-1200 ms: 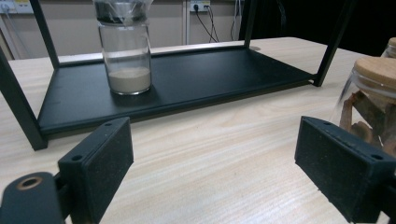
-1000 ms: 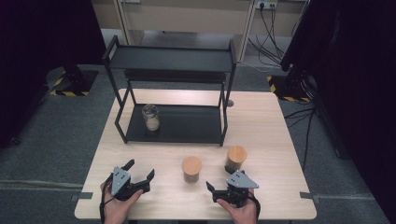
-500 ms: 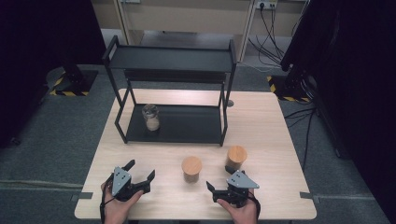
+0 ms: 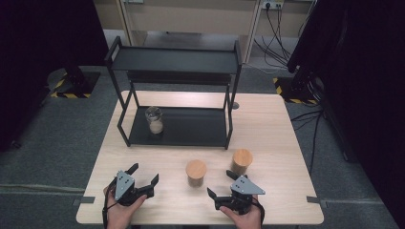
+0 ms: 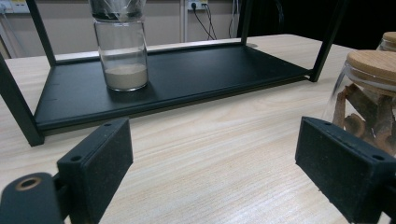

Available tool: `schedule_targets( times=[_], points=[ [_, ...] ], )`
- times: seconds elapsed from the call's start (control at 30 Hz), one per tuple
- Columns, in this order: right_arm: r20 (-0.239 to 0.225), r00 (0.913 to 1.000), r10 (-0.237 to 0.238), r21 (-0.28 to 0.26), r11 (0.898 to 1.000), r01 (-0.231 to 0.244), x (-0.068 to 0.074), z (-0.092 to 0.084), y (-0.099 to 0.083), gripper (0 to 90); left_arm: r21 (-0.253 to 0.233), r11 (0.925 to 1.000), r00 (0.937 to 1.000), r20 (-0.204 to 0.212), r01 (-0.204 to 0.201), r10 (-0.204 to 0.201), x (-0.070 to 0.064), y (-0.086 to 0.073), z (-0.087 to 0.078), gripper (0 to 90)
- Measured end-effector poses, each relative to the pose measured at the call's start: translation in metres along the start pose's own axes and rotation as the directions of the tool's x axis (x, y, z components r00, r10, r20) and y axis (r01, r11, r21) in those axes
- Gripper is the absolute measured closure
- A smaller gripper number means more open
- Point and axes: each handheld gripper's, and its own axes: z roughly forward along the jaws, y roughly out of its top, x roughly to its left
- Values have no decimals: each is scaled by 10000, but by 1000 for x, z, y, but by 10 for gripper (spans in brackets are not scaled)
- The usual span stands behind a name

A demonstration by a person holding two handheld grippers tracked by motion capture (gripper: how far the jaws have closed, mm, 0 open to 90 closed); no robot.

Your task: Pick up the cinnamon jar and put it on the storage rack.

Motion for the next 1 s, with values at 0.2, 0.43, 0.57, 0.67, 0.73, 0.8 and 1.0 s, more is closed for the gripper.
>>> schedule_targets(
  times=[0.2,0.43,0.57,0.67,0.73,0.8,1.0],
  points=[
    [-263,9996,-97,-142,9999,93,7,7,11,49,7,10000,10000,26,-13,13,0,0,0,106],
    [-530,9982,-266,-107,9996,260,17,25,19,57,-16,10000,10000,24,-43,43,-1,0,0,107],
    [-551,9981,-258,6,9997,259,19,39,21,70,-33,10000,10000,26,-90,90,-1,0,0,107],
    [-575,9980,-273,31,9996,275,20,47,22,88,-24,10000,10000,28,-71,71,-1,0,0,107],
    [-590,9978,-290,44,9996,293,21,51,24,99,-36,10000,10000,31,-68,68,-1,0,0,107],
    [-619,9975,-331,84,9994,337,21,55,24,109,-44,9999,9999,43,-98,98,-1,0,0,107],
    [-626,9974,-343,230,9991,358,19,64,22,174,-44,9999,9999,65,-133,133,-1,0,0,107]
  ],
)
